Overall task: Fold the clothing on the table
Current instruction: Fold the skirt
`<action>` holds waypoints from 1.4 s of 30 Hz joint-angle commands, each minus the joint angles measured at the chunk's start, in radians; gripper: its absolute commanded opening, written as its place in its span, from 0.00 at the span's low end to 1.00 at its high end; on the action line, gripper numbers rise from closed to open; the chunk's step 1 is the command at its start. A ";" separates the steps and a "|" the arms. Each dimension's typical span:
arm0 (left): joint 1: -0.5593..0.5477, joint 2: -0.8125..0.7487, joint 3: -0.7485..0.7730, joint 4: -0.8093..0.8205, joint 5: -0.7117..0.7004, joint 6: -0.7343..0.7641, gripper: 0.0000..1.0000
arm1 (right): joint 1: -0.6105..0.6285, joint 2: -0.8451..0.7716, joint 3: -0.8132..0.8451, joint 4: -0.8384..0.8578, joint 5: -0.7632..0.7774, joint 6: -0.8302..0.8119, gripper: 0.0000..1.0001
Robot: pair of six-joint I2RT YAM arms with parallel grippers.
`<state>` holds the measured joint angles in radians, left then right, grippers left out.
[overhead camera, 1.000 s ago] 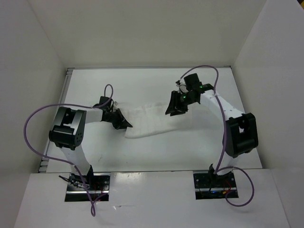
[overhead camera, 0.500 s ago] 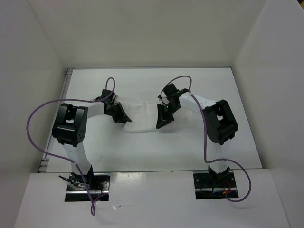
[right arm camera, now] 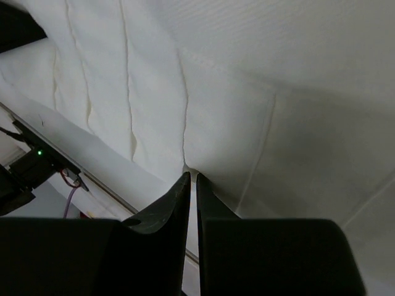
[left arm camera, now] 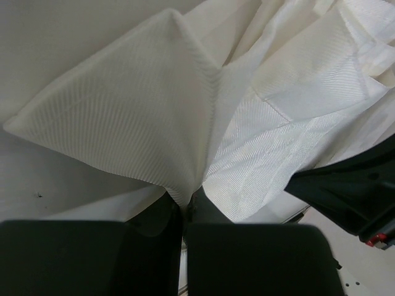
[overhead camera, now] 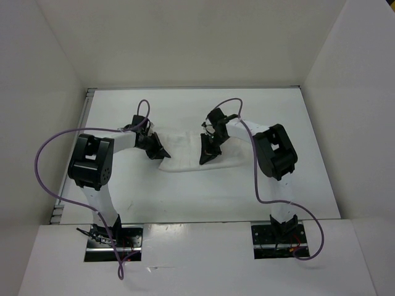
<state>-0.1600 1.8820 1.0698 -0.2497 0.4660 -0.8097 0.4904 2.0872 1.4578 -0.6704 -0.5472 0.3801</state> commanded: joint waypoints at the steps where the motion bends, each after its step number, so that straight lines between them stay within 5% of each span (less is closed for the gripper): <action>1: 0.000 0.017 0.033 -0.026 -0.018 0.032 0.00 | -0.001 0.037 0.055 0.054 0.041 0.014 0.12; 13: -0.009 -0.096 0.228 0.030 0.223 -0.165 0.00 | 0.026 0.149 0.042 0.123 0.037 0.063 0.12; 26: -0.073 -0.083 0.309 0.119 0.266 -0.289 0.00 | 0.068 0.234 0.227 0.200 -0.092 0.128 0.11; 30: -0.073 -0.083 0.283 0.106 0.237 -0.267 0.00 | 0.048 0.145 0.211 0.200 -0.112 0.128 0.17; 34: -0.073 -0.083 0.256 0.092 0.197 -0.246 0.00 | 0.010 -0.022 0.133 0.177 -0.065 0.128 0.39; 39: -0.073 -0.083 0.246 0.082 0.188 -0.236 0.00 | -0.102 -0.200 0.007 0.088 -0.033 0.117 0.44; 42: -0.073 -0.092 0.246 0.082 0.178 -0.236 0.00 | -0.142 -0.291 -0.054 0.005 0.120 0.095 0.44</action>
<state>-0.2306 1.8347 1.3144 -0.1955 0.6464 -1.0508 0.3897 1.8874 1.4464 -0.5694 -0.5674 0.5041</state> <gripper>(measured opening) 0.019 0.441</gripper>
